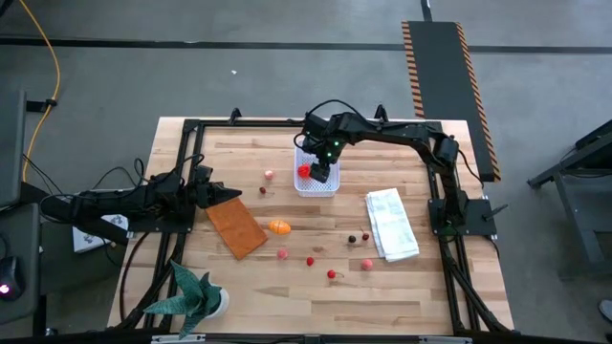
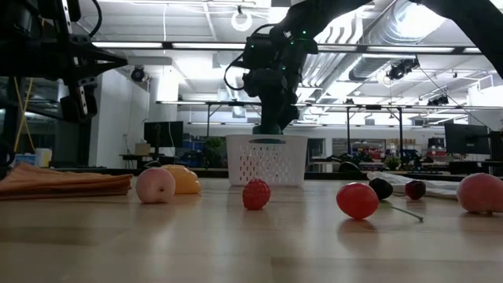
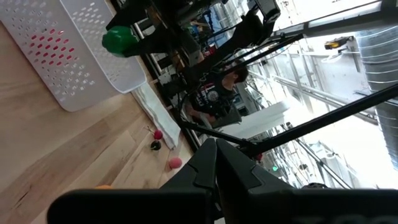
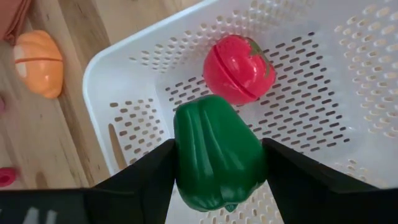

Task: Pick and placing Produce into tupperware
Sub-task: Put the bell pepper into the white bin, then put the croissant into the white bin

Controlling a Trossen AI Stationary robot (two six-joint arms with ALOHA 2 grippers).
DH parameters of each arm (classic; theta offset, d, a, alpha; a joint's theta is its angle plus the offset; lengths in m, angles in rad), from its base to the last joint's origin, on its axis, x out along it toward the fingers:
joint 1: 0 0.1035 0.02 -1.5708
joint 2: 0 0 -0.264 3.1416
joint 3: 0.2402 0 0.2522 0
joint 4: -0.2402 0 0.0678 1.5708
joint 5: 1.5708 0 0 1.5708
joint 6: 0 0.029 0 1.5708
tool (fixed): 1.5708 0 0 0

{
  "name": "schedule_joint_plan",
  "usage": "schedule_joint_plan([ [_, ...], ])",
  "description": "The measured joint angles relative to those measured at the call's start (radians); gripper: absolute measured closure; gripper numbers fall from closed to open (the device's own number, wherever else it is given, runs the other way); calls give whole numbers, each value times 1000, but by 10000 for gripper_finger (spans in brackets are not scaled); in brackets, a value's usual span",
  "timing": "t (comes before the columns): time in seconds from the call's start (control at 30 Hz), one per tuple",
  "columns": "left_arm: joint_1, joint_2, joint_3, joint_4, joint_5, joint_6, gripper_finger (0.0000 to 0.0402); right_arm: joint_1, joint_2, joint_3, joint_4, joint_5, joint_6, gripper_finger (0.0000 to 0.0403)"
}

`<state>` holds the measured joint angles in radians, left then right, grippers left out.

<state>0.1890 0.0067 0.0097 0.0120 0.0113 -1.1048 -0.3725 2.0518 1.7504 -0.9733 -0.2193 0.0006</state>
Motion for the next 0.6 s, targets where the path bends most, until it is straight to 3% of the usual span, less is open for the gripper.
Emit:
schedule_joint_plan([
  [0.2, 0, 0, 0, 0, 0, 0, 401, 0, 0, 0, -2, 5, 0, 142],
  [0.6, 0, 0, 0, 0, 0, 0, 401, 0, 0, 0, -2, 7, 0, 139],
])
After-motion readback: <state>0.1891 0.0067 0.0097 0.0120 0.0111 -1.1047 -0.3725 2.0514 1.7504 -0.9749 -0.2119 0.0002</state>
